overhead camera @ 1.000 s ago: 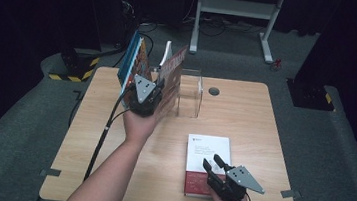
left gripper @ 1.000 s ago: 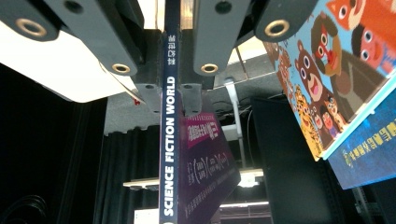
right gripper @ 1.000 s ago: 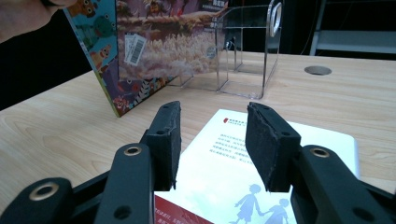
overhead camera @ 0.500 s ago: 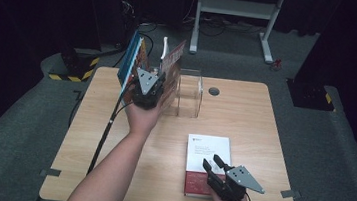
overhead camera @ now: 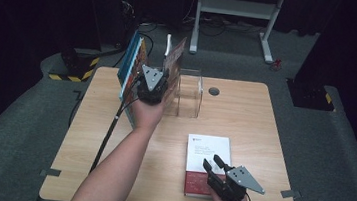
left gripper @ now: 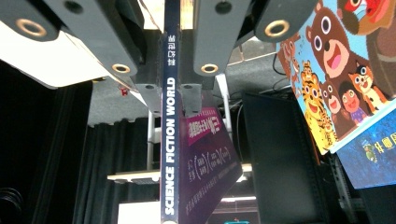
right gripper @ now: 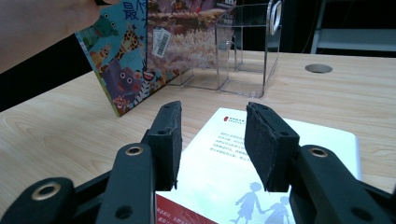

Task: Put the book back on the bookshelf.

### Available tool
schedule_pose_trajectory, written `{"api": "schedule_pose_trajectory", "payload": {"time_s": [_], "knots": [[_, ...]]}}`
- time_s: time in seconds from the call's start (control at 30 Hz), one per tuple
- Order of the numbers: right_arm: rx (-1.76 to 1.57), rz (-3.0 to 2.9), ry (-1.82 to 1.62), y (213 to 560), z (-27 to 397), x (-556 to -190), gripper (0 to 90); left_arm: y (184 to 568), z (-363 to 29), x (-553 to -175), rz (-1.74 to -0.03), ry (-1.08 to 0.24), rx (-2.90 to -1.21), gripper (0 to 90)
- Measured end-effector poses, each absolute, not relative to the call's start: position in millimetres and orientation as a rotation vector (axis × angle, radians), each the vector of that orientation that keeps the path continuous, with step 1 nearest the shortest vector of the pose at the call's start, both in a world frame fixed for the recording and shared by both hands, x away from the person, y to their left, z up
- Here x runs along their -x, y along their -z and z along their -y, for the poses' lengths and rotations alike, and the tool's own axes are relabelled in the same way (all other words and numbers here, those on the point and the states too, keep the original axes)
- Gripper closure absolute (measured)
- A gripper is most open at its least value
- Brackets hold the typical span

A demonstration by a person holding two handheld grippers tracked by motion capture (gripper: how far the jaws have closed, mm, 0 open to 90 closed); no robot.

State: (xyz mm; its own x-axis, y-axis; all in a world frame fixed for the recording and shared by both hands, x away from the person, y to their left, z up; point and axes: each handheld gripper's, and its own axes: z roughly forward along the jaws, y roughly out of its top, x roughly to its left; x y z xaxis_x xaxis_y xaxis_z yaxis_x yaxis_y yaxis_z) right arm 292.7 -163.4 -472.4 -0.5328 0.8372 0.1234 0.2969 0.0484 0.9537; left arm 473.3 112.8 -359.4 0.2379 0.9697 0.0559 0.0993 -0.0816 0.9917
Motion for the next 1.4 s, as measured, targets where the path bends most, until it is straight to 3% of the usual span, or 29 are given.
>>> {"api": "schedule_pose_trajectory", "payload": {"time_s": [0.9, 1.4], "knots": [[-1.136, -1.861, -1.504, 473.7, 163.5, -292.6, 56.8, 376.7, -103.5, -494.4, -1.069, -1.045, -1.395, 84.2], [-1.133, -1.868, -1.511, 473.9, 160.1, -291.9, 56.8, 391.1, -98.7, -472.7, -1.066, -1.027, -1.405, 83.2]]}}
